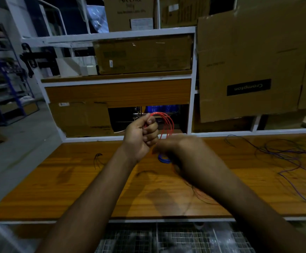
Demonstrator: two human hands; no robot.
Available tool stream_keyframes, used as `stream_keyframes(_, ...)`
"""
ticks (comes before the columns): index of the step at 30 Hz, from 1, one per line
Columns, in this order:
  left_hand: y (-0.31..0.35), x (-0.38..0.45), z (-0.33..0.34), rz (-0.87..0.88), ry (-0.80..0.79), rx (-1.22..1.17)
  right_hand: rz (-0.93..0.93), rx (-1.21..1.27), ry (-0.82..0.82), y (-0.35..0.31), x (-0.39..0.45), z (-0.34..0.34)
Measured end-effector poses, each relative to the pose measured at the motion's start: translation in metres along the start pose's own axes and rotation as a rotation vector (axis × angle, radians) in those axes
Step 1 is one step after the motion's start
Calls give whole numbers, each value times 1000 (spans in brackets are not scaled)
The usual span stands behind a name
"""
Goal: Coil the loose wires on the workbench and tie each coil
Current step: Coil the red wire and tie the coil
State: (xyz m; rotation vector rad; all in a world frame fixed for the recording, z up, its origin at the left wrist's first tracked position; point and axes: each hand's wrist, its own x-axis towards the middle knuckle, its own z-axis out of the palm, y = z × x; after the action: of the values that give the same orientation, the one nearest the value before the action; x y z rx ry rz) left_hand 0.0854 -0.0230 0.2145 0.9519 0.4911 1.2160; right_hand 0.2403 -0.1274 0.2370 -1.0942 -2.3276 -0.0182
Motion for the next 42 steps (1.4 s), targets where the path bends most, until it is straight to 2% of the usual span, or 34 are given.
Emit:
stream_keyframes(3,-1,-7,5,10,-6,60,2,-33,306,14,15,-10)
stream_keyframes(5,-1,-10,8,12,-28,82,22,16,385,24,24,-10)
stream_keyframes(8,2,-11,10,27,-42,98,91,84,429,33,36,-9)
stream_keyframes(13,4,-9,8,46,-54,58,119,166,326,40,46,-5)
stream_keyframes(18,3,-10,10,-30,-100,15,135,94,491,44,52,2)
stream_keyframes(22,5,-11,11,-81,-146,-24,233,14,492,54,58,0)
stream_keyframes(25,8,-10,10,-100,-130,-47,294,76,369,65,60,0)
stream_keyframes(29,16,-8,1,-76,-52,-76,321,659,-56,87,50,-8)
stream_keyframes(33,28,-8,-10,-24,-6,-111,239,826,-440,126,30,-7)
stream_keyframes(36,36,-8,-16,3,-2,-111,209,1110,-469,147,11,1)
stream_keyframes(38,36,-8,-15,3,5,-97,200,1377,-430,157,-1,8)
stream_keyframes(42,29,-5,-13,8,31,-117,115,1974,-483,160,-15,34)
